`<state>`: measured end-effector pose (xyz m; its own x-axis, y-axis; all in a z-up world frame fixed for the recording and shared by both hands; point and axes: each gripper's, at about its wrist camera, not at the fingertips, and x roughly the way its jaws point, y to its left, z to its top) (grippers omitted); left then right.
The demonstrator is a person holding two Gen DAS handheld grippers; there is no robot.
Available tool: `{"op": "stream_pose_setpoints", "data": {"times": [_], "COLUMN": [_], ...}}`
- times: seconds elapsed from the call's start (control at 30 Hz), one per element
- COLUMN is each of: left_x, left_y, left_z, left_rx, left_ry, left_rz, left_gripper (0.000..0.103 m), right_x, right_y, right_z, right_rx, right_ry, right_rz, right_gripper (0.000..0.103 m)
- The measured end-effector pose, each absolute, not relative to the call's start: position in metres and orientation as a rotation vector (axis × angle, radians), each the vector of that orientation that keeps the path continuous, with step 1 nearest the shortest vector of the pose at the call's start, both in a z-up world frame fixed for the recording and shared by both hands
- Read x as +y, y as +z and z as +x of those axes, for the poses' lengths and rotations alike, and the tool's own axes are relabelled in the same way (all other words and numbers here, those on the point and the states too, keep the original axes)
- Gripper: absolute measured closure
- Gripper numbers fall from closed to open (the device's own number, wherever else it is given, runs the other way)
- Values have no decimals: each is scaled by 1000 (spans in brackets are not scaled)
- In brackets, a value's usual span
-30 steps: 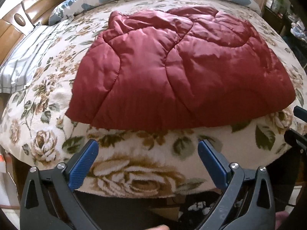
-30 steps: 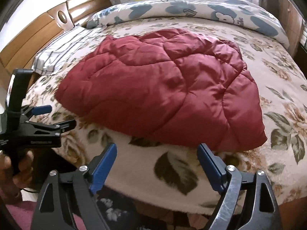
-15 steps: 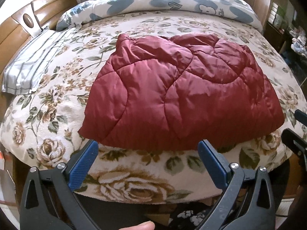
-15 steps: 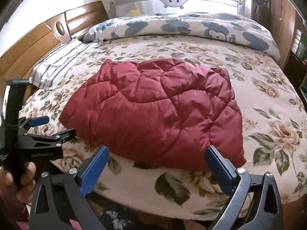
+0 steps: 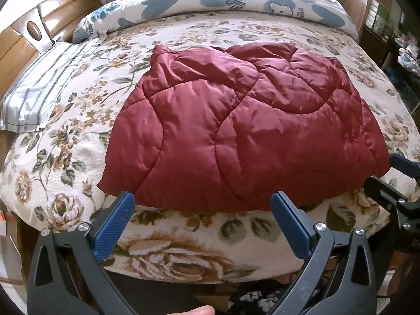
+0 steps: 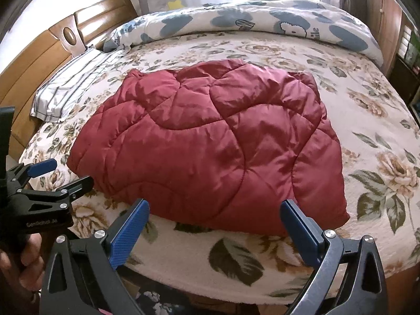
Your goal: Fold large clothes
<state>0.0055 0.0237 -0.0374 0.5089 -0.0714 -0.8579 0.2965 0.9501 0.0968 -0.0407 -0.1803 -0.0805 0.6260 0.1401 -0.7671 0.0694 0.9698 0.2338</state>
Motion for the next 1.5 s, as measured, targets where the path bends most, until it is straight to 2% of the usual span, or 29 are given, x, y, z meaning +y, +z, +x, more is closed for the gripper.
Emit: {"op": "stream_pose_setpoints", "data": {"times": [1.5], "left_x": [23], "left_y": [-37], "left_z": [14], "left_rx": [1013], "left_ry": [-231], "left_rz": [243], "left_gripper": [0], "right_x": [-186], "right_y": [-79], "right_z": [-32], "right_rx": [894], "right_ry": [35], "right_rz": [261], "right_gripper": [2]}}
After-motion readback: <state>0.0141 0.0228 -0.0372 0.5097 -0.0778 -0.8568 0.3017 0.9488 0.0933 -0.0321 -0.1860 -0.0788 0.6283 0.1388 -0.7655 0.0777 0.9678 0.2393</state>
